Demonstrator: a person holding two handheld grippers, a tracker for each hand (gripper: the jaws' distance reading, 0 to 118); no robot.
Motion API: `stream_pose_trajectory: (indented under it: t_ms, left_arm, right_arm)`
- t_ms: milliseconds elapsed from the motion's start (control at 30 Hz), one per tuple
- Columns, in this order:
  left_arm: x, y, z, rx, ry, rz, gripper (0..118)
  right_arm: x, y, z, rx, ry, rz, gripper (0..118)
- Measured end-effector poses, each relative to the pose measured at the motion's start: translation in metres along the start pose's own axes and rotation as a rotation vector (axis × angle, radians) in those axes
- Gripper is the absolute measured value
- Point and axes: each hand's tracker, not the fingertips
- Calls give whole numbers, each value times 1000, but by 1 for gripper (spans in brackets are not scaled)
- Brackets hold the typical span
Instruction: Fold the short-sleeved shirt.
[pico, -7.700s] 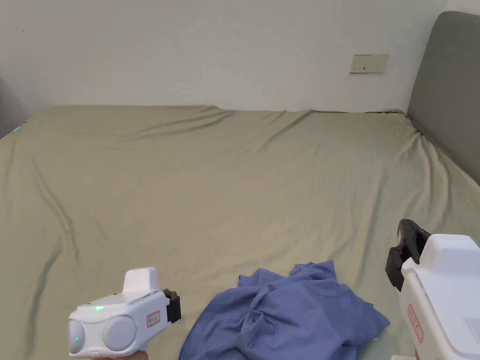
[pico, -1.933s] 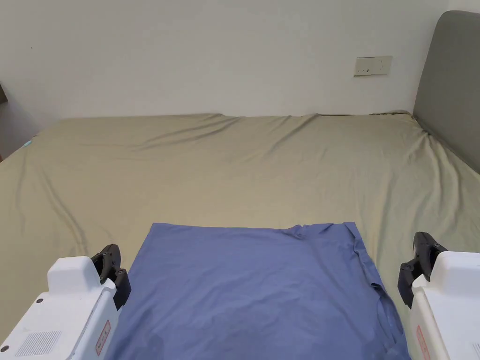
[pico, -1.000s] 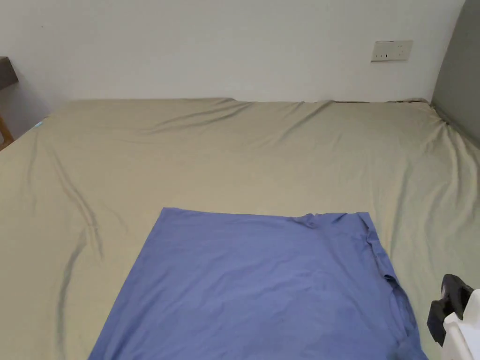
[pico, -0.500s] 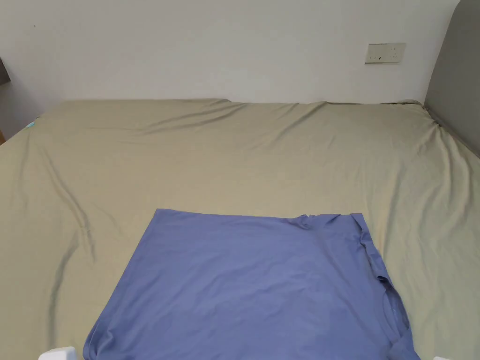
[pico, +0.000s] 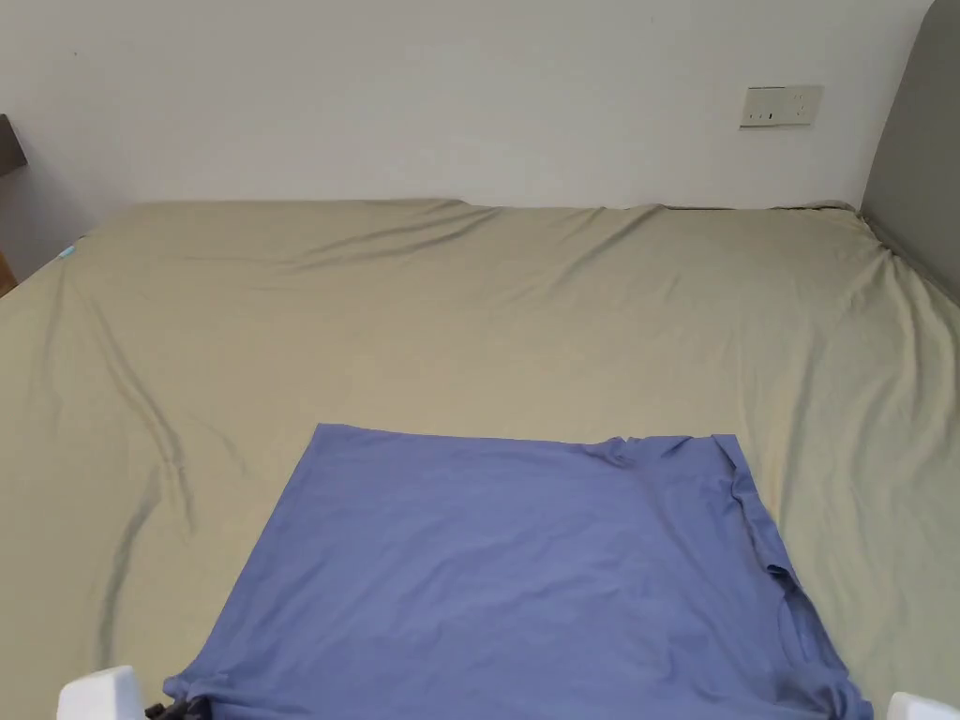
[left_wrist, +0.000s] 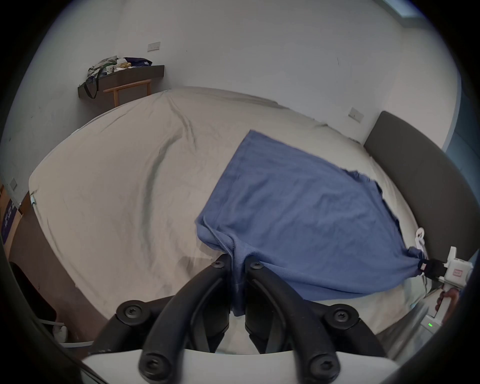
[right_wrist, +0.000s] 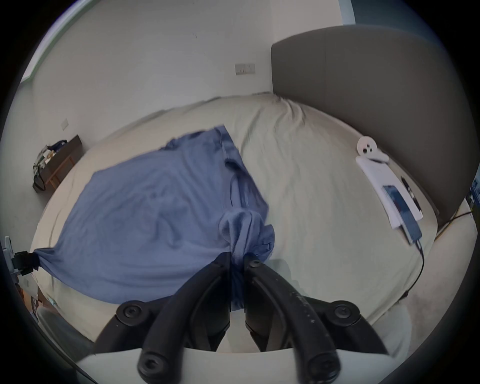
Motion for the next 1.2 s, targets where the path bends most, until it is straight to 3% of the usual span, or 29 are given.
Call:
stream_pose_trajectory:
  t_ms: [233,467,733,900,967,1000,1033,1067,1100,1133,1200]
  left_arm:
    - [22,76,-42,63,12,-3,8]
    - [45,130,-129,9,62,-48,8]
    - [59,139,-222,-163,149,-126,8]
    - [62,133,-232,-188,171,-122,9]
    - [63,137,-227,-196,170,-111,22]
    - [61,138,-220,-189,166,-105,41]
    - [62,139,-211,-152,146,-98,76]
    - [63,141,-197,-97,109,-84,98]
    - [66,142,-181,-37,75,-72,113]
    - [69,144,-163,23,44,-64,118]
    - [79,148,-125,158,-4,-54,118]
  right_arm:
    - [-15,70,-30,59,13,-18,10]
    - [-28,124,-108,15,-8,-18,10]
    - [-34,143,-197,-164,-66,-30,10]
    - [-36,133,-203,-165,-76,-58,12]
    - [-38,137,-195,-170,-80,-30,20]
    - [-39,141,-186,-172,-85,-21,35]
    - [-40,142,-176,-168,-92,-11,60]
    - [-41,146,-161,-96,-91,0,80]
    - [-41,149,-145,-39,-75,2,97]
    - [-41,151,-128,16,-60,3,111]
    - [-43,156,-89,128,-33,11,112]
